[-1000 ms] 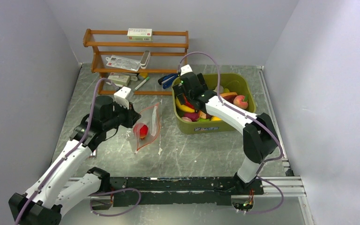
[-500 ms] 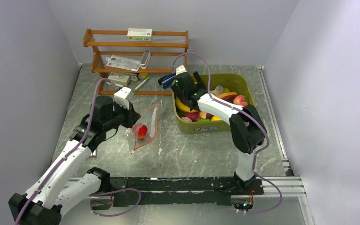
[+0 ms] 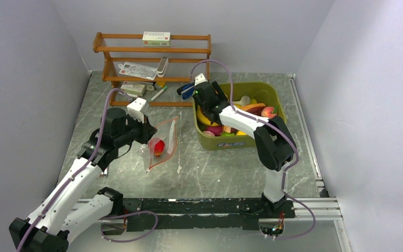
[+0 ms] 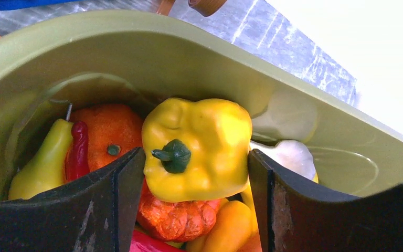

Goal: Place the food in the zip-top bag and seal the zipper
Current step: Pick up the fake vegetable from the bin.

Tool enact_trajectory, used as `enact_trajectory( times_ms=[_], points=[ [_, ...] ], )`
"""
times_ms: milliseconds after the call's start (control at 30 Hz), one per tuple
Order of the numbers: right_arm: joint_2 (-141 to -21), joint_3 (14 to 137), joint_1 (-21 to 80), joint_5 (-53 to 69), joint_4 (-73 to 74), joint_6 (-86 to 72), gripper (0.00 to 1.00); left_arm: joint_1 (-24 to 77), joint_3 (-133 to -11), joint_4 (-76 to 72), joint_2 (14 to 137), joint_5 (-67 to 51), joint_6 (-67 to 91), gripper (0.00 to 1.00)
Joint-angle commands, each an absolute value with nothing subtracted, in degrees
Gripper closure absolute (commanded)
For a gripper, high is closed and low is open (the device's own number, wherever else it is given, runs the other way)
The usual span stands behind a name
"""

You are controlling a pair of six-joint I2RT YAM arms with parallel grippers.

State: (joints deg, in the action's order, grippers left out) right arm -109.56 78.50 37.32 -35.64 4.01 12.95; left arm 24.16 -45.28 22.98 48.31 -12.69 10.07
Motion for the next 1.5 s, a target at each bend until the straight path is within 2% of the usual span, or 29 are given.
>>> enact_trajectory(
  times_ms=[0,367,900,1233,1467],
  points=[
    [-109.2,77.5,37.3,-37.6,2.9,13.4,0.35,24.1,-45.2,23.1,47.6,-11.8,9.4,0.93],
    [-105.2,76.6,37.3,-39.6,6.0,8.7,0.43,24.1,-44.8,22.6,47.7,-11.0,9.8,0.93],
    [-90.6,73.9,38.7,-38.6,19.0,-4.0,0.47,24.1,-44.6,22.7,47.7,-9.5,10.2,0.93],
    [-74.6,70.0,43.0,-24.2,21.8,-11.8,0.49,24.1,-44.5,22.9,48.2,-8.7,10.4,0.93],
    [-63.4,64.7,45.2,-6.9,15.3,-17.1,0.51,24.1,-44.5,22.9,48.0,-9.0,10.4,0.93]
  ],
)
